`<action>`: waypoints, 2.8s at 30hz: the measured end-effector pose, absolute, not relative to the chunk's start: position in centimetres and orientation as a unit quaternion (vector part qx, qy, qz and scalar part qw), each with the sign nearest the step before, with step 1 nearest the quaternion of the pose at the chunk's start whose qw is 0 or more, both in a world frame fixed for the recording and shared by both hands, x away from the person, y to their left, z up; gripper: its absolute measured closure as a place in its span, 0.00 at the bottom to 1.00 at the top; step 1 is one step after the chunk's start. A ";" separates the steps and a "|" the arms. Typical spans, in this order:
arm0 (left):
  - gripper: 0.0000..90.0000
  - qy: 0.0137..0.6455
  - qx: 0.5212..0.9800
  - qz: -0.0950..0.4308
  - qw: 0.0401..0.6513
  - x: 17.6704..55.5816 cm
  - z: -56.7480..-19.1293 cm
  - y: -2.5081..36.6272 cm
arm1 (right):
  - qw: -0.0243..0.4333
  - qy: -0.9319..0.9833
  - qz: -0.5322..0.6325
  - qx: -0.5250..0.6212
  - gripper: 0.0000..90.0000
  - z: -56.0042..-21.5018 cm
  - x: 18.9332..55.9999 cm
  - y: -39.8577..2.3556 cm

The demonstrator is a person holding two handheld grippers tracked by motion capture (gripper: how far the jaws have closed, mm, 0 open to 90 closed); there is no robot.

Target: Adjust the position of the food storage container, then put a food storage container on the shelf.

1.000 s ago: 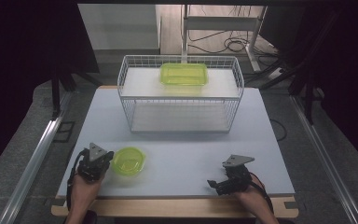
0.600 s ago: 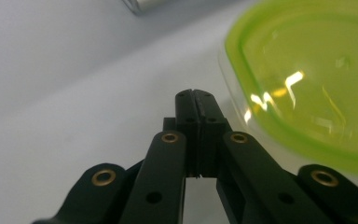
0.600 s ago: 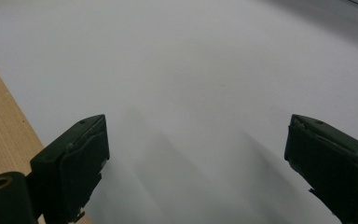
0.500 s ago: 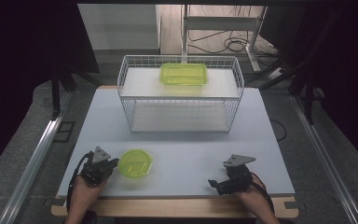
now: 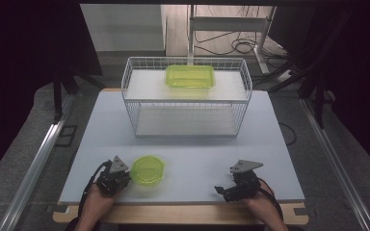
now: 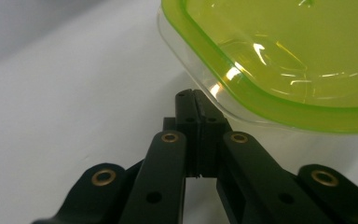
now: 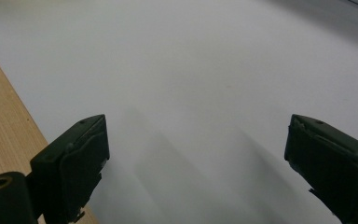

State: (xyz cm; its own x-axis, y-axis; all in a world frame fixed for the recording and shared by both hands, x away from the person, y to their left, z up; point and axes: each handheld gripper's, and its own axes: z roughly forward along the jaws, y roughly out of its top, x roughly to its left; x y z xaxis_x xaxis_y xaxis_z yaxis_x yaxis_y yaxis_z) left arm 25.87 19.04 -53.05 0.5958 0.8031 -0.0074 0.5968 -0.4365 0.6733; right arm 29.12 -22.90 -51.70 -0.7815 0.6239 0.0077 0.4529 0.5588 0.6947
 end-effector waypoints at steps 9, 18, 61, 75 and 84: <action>1.00 0.394 0.848 0.135 0.329 26.1 -53.1 16.0 | 0.119 0.877 0.352 0.305 0.08 -51.8 29.0 -22.7; 1.00 0.361 0.863 0.122 0.332 26.5 -53.2 12.5 | 0.117 0.878 0.351 0.305 0.08 -51.7 29.0 -22.6; 0.16 0.340 0.853 0.161 0.363 22.4 -51.7 13.2 | 0.112 0.876 0.360 0.302 0.08 -51.8 28.9 -22.7; 0.04 0.351 0.841 0.146 0.386 22.9 -52.6 14.2 | 0.108 0.863 0.391 0.300 0.07 -51.4 28.9 -22.8; 0.03 0.357 0.832 0.162 0.392 23.1 -52.9 14.7 | 0.094 0.863 0.389 0.309 0.05 -51.2 29.2 -22.5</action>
